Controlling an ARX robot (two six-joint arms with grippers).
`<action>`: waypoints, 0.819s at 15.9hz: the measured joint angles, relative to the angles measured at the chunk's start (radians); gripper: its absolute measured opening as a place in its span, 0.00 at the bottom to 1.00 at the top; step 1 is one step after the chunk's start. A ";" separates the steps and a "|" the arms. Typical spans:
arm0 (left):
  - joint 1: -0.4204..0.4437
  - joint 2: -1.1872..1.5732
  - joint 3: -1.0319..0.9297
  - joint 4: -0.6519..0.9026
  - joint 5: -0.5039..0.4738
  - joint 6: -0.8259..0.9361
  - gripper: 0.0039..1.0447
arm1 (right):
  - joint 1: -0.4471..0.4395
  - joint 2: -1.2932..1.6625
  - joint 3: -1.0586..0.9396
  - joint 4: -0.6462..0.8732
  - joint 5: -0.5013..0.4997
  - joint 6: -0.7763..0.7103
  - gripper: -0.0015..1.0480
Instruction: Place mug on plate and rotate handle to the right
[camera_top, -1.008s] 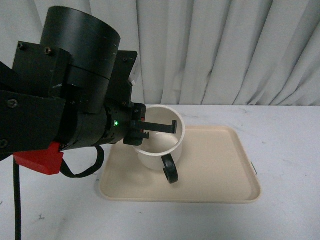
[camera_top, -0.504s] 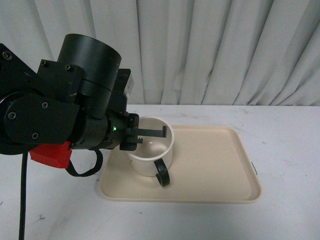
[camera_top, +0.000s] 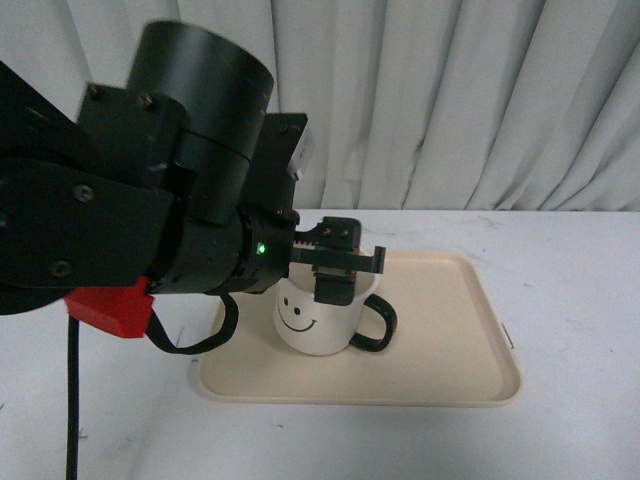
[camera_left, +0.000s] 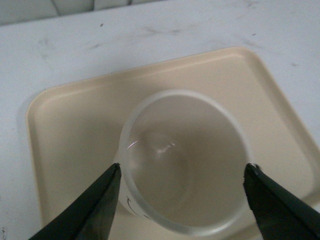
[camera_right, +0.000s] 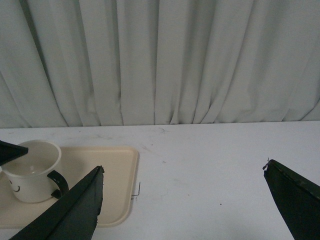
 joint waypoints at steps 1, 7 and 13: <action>-0.003 -0.074 -0.048 0.014 0.018 0.019 0.79 | 0.000 0.000 0.000 0.000 0.000 0.000 0.94; 0.257 -0.614 -0.565 0.553 -0.058 0.152 0.76 | 0.000 0.000 0.000 0.000 -0.001 0.000 0.94; 0.361 -0.891 -0.809 0.510 -0.088 0.154 0.04 | 0.000 0.000 0.000 0.000 0.000 0.000 0.94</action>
